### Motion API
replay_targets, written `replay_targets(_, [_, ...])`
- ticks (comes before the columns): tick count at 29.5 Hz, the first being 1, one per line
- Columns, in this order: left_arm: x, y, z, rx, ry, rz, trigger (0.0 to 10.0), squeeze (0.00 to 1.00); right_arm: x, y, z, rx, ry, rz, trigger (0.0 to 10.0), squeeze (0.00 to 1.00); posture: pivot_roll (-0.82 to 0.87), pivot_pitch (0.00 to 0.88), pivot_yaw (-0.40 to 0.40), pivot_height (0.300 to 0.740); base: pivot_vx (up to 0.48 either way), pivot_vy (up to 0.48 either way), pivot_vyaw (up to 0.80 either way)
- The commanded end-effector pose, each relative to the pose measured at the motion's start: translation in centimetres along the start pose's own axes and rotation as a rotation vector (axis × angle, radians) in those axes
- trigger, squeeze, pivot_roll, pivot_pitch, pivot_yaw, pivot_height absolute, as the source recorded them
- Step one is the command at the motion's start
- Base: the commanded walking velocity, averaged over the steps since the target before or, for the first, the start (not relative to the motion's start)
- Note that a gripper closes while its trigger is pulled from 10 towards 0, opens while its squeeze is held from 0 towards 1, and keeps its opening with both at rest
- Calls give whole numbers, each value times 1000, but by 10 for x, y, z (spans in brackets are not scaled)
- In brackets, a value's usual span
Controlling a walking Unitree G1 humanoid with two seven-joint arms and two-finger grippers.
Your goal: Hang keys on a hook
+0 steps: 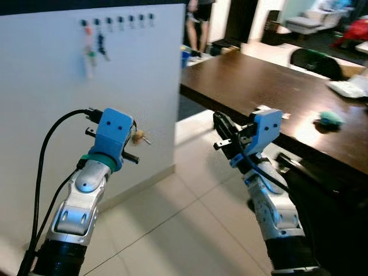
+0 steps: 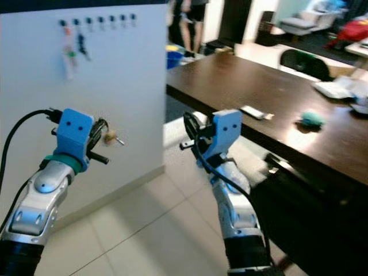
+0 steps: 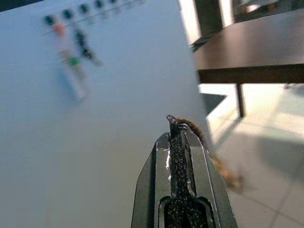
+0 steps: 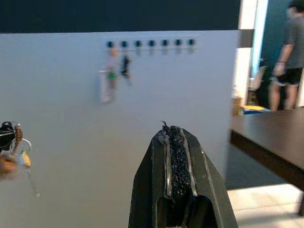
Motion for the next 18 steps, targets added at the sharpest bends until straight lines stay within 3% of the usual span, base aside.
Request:
replay_targets(1, [0,1,-2,-5,-10,-2,10000,0,0,-1,-1,-3,-2,3,10000,0,57,23,43,740,0,0,794])
replay_targets(13, [0,4,-2,-12,-13,-19,10000,0,0,-1,-2,-3,-14,1,10000,0,56,24,43,740,0,0,791])
replay_targets(18, [0,5,-2,-16,-15,-29,10000,0,0,1,-6,-28,-44,-14,10000,0,57,29,46,740,480,0,0])
Point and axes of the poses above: a point about 5 cm out from each wrist's last joint towards the gripper, its own x axis pointing back from the gripper into the wrist, its own y axis along the axis of the wrist's last joint, z = x × y, the point moved 3 cm from there along -x, pointing out of the wrist towards the gripper, and after that the axes turned 7 degrees about x, right-handed, at the moved point
